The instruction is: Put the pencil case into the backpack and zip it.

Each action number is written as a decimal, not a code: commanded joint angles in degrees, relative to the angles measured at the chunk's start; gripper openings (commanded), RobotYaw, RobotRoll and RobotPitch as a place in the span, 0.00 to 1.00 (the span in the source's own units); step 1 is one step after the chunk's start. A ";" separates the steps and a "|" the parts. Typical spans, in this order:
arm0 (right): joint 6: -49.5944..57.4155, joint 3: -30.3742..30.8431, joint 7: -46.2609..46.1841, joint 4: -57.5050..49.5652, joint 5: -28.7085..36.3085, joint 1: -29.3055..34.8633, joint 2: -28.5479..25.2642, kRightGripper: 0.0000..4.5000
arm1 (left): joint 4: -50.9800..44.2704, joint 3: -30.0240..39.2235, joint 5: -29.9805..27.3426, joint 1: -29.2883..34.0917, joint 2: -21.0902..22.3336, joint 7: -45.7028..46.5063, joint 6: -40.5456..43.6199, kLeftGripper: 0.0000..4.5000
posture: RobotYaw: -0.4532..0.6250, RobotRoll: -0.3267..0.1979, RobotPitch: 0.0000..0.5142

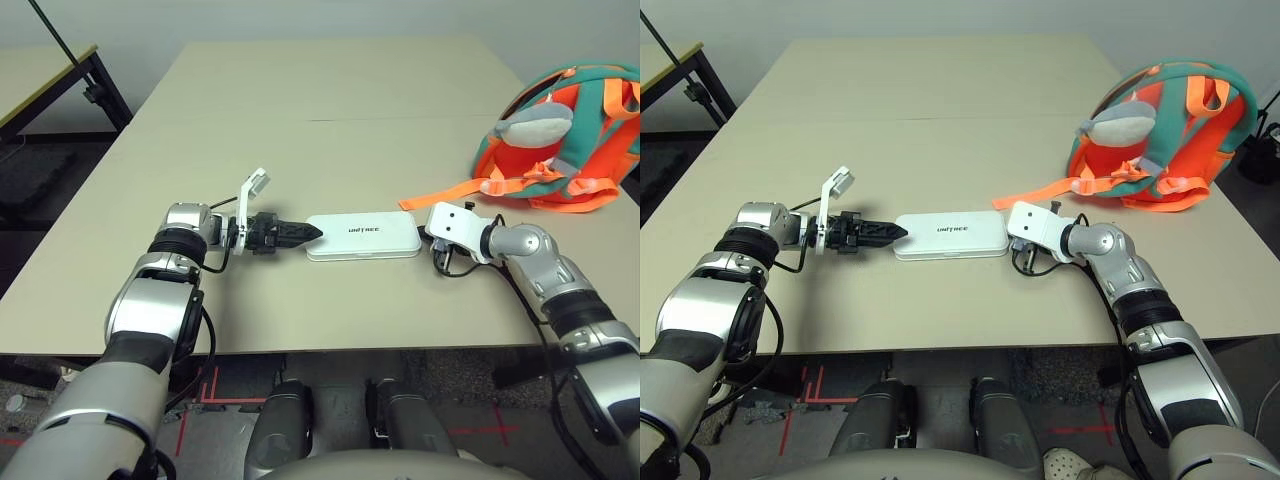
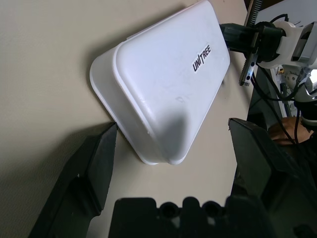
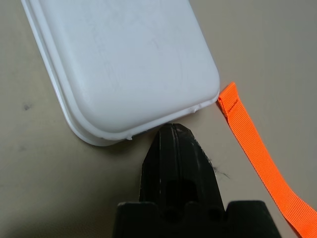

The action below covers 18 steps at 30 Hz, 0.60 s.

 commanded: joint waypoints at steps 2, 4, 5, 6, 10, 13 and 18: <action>0.37 1.59 1.64 -4.09 1.68 0.36 3.03 0.01 | 1.17 0.00 1.56 -0.33 -1.11 0.30 -0.03 1.00 | 0.46 0.62 0.11; 0.89 2.12 2.27 -4.78 1.80 0.81 3.84 0.01 | 1.14 0.22 1.65 -0.29 -1.20 0.22 0.07 1.00 | 0.46 0.62 0.11; 1.10 2.35 2.47 -4.92 1.72 0.99 4.14 0.01 | 1.15 0.34 1.66 -0.29 -1.22 0.22 0.15 1.00 | 0.46 0.62 0.11; 1.13 2.59 2.57 -4.91 1.46 1.12 4.29 0.01 | 1.13 0.42 1.67 -0.25 -1.24 0.19 0.20 1.00 | 0.46 0.62 0.11; 0.66 3.50 2.68 -3.47 0.10 1.43 4.45 0.01 | 1.00 0.81 2.03 -0.08 -1.33 0.15 0.43 1.00 | 0.46 0.62 0.12; -1.76 5.26 1.97 0.45 -2.72 1.28 4.23 0.01 | 0.97 1.05 2.37 -0.01 -1.33 -0.03 0.56 1.00 | 0.46 0.62 0.12; -3.44 5.73 2.13 3.04 -3.81 -0.47 5.63 0.01 | 0.92 1.24 2.55 -0.02 -1.33 -0.19 0.76 1.00 | 0.46 0.62 0.12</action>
